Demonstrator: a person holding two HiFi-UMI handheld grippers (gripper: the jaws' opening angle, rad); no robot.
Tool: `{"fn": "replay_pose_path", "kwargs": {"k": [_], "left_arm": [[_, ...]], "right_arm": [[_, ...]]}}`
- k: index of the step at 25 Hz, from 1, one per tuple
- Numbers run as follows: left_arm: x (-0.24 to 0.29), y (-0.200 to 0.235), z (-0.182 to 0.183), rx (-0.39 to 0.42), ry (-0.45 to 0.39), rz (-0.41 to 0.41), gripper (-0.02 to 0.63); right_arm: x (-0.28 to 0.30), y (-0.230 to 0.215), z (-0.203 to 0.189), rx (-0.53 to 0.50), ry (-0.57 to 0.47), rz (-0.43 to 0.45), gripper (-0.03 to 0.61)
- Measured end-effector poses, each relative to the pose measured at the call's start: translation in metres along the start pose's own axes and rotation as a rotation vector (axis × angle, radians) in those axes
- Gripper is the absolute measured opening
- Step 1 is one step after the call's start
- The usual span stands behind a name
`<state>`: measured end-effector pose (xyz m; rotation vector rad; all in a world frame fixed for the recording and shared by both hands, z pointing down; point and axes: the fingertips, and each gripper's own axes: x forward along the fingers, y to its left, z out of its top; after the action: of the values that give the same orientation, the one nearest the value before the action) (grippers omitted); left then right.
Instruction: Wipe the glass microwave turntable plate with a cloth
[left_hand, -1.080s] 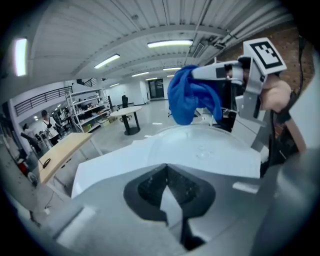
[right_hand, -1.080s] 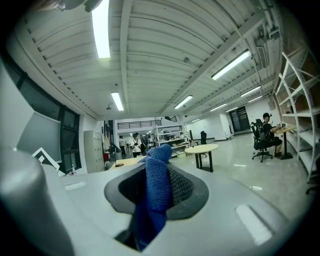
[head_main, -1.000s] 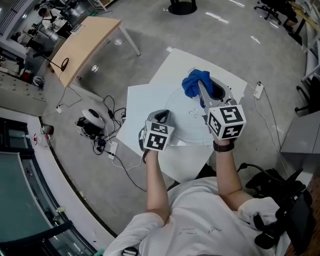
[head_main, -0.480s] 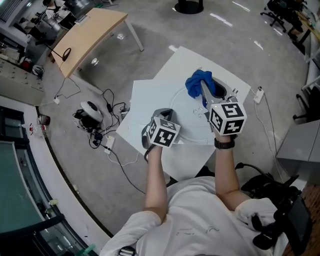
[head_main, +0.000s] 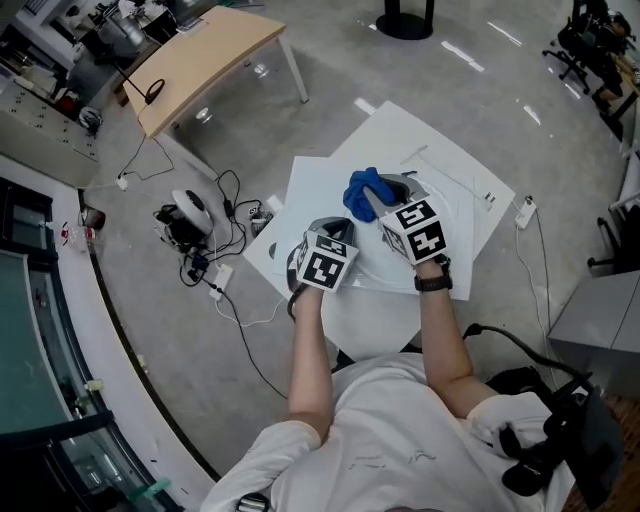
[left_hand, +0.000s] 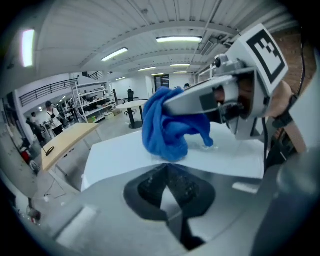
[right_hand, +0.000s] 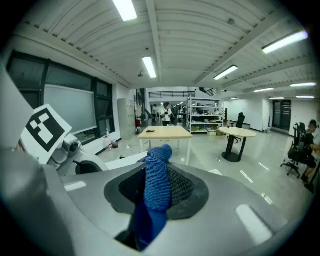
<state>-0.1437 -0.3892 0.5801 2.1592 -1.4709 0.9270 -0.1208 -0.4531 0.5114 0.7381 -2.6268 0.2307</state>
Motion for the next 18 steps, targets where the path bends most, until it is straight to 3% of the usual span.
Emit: {"fn": "replay_pose_path", "kwargs": {"k": [3,5,7,11,18], "left_arm": [[-0.002,0.0,0.0,-0.018,-0.024,-0.008,0.002],[-0.004,-0.001,-0.004,-0.019,-0.011,-0.004,0.002],[-0.002,-0.002,-0.005,-0.015,0.007,-0.003,0.002],[0.003,-0.001,-0.003,-0.032,0.016,0.005,0.002],[0.001,0.005,-0.007,-0.042,0.009,0.013,0.002]], "right_arm": [[0.028,0.026,-0.02,-0.142,0.14,0.041,0.092],[0.036,0.033,-0.032,-0.258,0.259,-0.003,0.092],[0.04,0.026,-0.036,-0.314,0.313,-0.059,0.091],[0.039,-0.005,-0.037,-0.307,0.344,-0.144,0.092],[-0.018,-0.093,-0.054,-0.238,0.389,-0.413,0.091]]}}
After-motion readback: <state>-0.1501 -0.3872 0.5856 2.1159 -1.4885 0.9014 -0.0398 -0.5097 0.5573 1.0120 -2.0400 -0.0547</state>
